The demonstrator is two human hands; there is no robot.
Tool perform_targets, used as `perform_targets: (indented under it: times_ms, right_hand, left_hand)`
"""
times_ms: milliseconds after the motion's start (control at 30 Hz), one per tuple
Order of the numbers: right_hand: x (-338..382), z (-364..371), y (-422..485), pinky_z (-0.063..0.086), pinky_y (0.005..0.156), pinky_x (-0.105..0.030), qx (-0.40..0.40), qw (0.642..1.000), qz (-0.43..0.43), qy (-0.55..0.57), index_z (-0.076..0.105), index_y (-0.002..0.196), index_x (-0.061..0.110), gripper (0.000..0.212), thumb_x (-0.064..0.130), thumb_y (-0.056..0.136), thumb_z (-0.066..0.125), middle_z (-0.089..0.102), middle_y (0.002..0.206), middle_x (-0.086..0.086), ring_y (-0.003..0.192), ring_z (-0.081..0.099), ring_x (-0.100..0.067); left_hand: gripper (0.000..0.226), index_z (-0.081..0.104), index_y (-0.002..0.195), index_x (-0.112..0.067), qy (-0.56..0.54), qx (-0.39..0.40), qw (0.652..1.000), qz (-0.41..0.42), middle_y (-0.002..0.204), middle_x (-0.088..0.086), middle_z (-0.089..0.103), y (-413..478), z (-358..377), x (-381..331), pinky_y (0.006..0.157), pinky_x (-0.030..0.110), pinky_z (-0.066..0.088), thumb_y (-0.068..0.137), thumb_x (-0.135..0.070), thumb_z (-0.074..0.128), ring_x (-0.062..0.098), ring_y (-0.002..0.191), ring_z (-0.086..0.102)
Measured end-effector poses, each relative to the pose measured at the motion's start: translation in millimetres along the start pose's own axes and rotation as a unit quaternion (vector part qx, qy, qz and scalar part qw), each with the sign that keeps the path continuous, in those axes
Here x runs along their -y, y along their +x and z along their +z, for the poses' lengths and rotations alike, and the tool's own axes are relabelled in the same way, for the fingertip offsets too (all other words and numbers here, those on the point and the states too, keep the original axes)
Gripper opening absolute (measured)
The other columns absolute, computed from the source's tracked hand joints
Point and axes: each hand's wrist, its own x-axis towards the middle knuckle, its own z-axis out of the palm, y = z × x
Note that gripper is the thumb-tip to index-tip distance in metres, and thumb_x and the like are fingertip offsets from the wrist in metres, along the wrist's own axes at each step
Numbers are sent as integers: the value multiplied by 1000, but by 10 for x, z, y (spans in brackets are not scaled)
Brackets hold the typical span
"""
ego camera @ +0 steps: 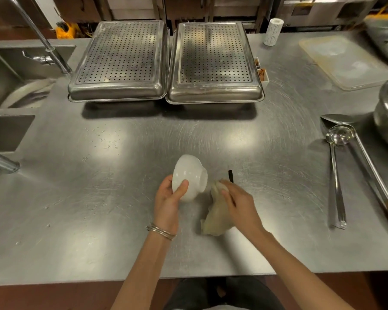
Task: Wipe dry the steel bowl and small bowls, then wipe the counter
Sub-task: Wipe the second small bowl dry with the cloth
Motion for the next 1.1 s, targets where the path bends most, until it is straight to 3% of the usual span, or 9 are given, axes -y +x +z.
perform_targets:
  times_ms: [167, 233, 300, 433, 500, 667, 767, 900, 1100]
  right_hand:
    - [90, -409, 214, 31, 97, -7, 39, 998, 29, 41, 42, 139, 22, 44, 31, 96, 47, 48, 133, 11, 117, 48, -4]
    - [231, -469, 262, 45, 92, -15, 72, 982, 86, 155, 44, 137, 25, 44, 37, 94, 46, 57, 125, 8, 107, 58, -5]
    - [324, -490, 300, 54, 85, -27, 101, 962, 141, 211, 53, 127, 25, 36, 38, 94, 47, 64, 115, 1, 97, 64, -10]
    - [305, -558, 274, 57, 76, -33, 121, 958, 181, 189, 60, 111, 18, 29, 17, 82, 56, 66, 99, -2, 89, 65, -18]
    - [271, -649, 230, 57, 71, -30, 97, 958, 188, 195, 60, 112, 18, 40, 19, 72, 54, 66, 98, -3, 90, 65, -19]
    - [183, -1034, 25, 50, 50, -15, -26, 970, 162, 180, 57, 114, 21, 38, -2, 84, 50, 61, 92, 7, 84, 59, -6]
    - [50, -1321, -165, 48, 47, -12, -104, 966, 168, 164, 58, 118, 17, 41, -4, 83, 51, 60, 92, 9, 80, 58, -4]
    - [-271, -1720, -527, 48, 46, -12, -185, 949, 193, 165, 59, 120, 15, 41, -4, 83, 52, 60, 100, 2, 77, 60, -10]
    - [-957, -2556, -1283, 47, 45, -13, -242, 935, 206, 159, 57, 113, 22, 37, -3, 86, 51, 58, 99, 7, 82, 57, -8]
  left_hand:
    - [22, 64, 85, -25, 260, 119, 949, 129, 83, -16, 65, 29, -165, -104, 70, 9, 44, 65, -25, 72, -9, 77, 57]
    - [23, 65, 87, -27, 345, 172, 896, 219, 87, -20, 63, 46, -179, -125, 79, 4, 39, 66, -35, 72, -14, 86, 55]
    - [19, 67, 87, -25, 409, 225, 826, 315, 84, -16, 64, 85, -170, -123, 91, 3, 32, 72, -36, 66, -4, 89, 54]
    - [13, 69, 83, -19, 474, 243, 724, 439, 79, -4, 62, 151, -109, -65, 99, 20, 35, 77, -29, 64, 12, 89, 50]
    - [14, 64, 89, -24, 478, 223, 729, 437, 92, -8, 57, 127, -31, -66, 94, 23, 39, 76, -29, 64, 11, 97, 48]
    - [60, 44, 129, -26, 500, 193, 763, 363, 130, -8, 45, 32, 319, -117, 103, 15, 30, 74, -43, 64, 6, 121, 38]
    - [76, 34, 139, -18, 580, 202, 713, 339, 140, 0, 44, -5, 578, -103, 105, 26, 28, 77, -58, 52, 10, 125, 34]
    - [71, 46, 133, -12, 658, 244, 616, 358, 133, 4, 53, -180, 1067, 36, 102, 24, 22, 80, -60, 44, 16, 121, 37]
    - [68, 55, 125, -10, 680, 276, 575, 361, 126, 8, 59, -624, 1954, 608, 101, 35, 27, 92, -58, 21, 26, 116, 53]
